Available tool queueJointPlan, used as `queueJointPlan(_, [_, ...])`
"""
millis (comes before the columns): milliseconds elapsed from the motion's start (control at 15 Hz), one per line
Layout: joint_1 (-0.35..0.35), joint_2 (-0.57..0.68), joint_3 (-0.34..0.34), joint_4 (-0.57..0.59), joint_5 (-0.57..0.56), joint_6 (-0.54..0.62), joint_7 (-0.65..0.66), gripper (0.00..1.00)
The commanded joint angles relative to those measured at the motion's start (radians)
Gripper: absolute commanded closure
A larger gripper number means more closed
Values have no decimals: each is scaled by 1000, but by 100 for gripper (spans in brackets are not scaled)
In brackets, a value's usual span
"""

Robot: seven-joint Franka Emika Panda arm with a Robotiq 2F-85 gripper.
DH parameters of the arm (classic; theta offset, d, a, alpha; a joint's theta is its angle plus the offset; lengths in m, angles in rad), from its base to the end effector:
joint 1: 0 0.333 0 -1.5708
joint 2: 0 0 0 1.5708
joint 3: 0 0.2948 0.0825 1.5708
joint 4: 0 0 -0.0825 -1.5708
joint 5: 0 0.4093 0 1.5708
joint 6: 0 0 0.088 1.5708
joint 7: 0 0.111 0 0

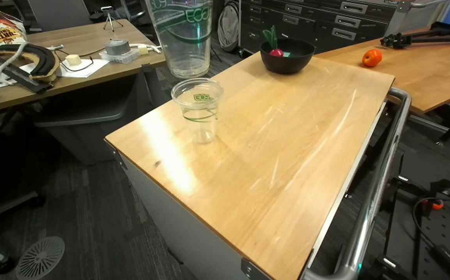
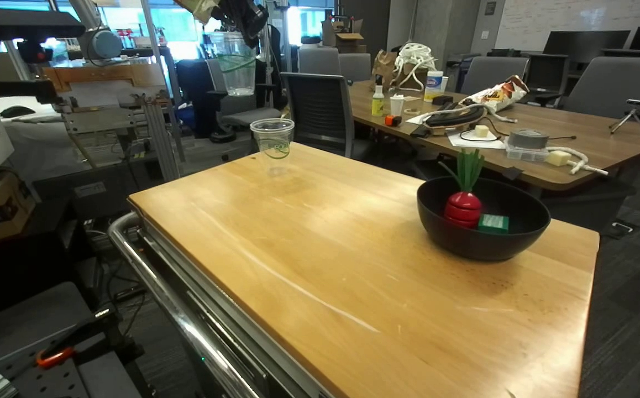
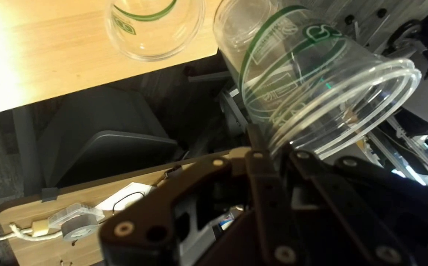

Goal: Stack the cups then take the objects in the bowl and put them on the table

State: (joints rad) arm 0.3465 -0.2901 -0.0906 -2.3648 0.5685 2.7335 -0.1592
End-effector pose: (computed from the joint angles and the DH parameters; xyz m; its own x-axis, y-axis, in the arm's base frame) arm 0.5162 0.1129 0.4736 0.8231 -0.1626 0.5441 0.0931 -0.9065 -0.4118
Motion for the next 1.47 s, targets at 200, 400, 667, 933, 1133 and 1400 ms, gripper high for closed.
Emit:
queueJointPlan(200, [-78,101,48,49,17,78,63,98])
queueJointPlan(400, [-105,149,70,68,5,80,104,98])
queueJointPlan(667, [-106,211,59,97,-11,95,143,98])
queueJointPlan(933, [-121,260,47,128,-37,98,167,98])
queueJointPlan(1133, [-177,270,85,136,-72,77,189,60])
queueJointPlan(1400, [-174,213,72,102,-69,21,185,28])
